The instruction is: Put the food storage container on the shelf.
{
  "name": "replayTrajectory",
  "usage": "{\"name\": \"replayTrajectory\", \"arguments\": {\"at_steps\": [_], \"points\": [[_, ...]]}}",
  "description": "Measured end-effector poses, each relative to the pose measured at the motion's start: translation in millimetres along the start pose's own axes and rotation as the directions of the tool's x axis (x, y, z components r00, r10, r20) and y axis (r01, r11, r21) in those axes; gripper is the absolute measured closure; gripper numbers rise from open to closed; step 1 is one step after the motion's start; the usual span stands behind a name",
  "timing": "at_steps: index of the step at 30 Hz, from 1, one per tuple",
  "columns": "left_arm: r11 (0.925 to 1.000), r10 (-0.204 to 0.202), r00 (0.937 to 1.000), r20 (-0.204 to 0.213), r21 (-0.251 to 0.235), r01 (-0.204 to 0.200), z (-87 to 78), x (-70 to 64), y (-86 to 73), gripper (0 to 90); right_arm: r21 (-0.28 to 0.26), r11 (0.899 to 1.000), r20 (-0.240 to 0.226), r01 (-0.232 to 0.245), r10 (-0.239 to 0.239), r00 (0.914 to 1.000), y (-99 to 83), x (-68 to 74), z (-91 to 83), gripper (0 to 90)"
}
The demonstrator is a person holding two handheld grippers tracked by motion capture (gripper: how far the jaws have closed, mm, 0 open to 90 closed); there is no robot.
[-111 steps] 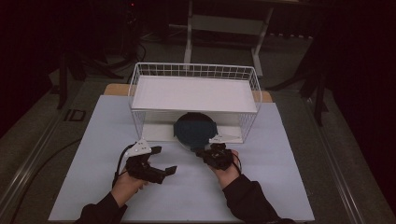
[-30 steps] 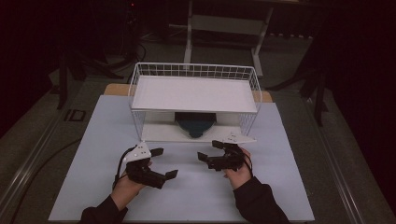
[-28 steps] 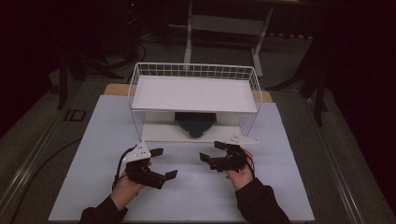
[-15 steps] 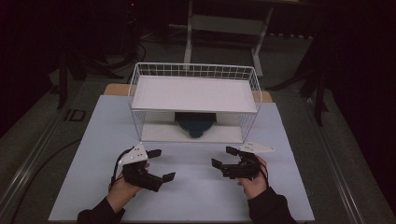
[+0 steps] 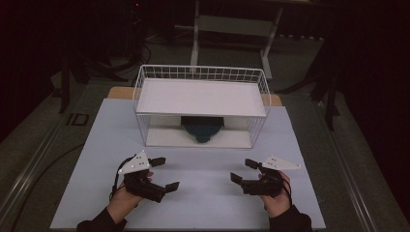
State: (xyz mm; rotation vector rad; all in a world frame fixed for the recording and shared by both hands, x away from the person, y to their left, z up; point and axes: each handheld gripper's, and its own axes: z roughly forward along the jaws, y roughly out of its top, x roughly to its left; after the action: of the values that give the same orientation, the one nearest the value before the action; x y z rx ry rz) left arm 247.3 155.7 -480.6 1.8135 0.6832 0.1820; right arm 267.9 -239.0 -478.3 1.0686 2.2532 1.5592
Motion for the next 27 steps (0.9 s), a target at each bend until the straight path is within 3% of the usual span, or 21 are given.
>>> {"name": "replayTrajectory", "arguments": {"at_steps": [10, 16, 21, 27], "points": [[1.0, 0.005, 0.9999, -0.012, 0.003, -0.004, -9.2, -2.9, -5.4, 0.2, -0.005, 1.0, 0.017, 0.021, -0.021, 0.9996, -13.5, -4.4, -18.6, 14.7], [0.9999, 0.013, 0.9998, -0.017, -0.001, -0.013, -13.3, -4.6, -7.3, 0.2, -0.019, 1.0, 0.004, 0.013, -0.013, 0.9999, -19.2, -7.9, -26.5, 14.9], [0.9996, 0.027, 0.9995, -0.015, 0.003, -0.027, -12.5, -4.8, -10.5, 0.2, -0.011, 1.0, 0.02, 0.021, -0.021, 0.9996, -27.5, -11.7, -29.0, 15.0], [0.9993, 0.038, 0.9992, -0.014, 0.002, -0.038, -11.3, -6.1, -11.4, 0.2, 0.001, 1.0, 0.033, -0.008, 0.008, 0.9994, -33.4, -19.4, -26.7, 15.0]]}}
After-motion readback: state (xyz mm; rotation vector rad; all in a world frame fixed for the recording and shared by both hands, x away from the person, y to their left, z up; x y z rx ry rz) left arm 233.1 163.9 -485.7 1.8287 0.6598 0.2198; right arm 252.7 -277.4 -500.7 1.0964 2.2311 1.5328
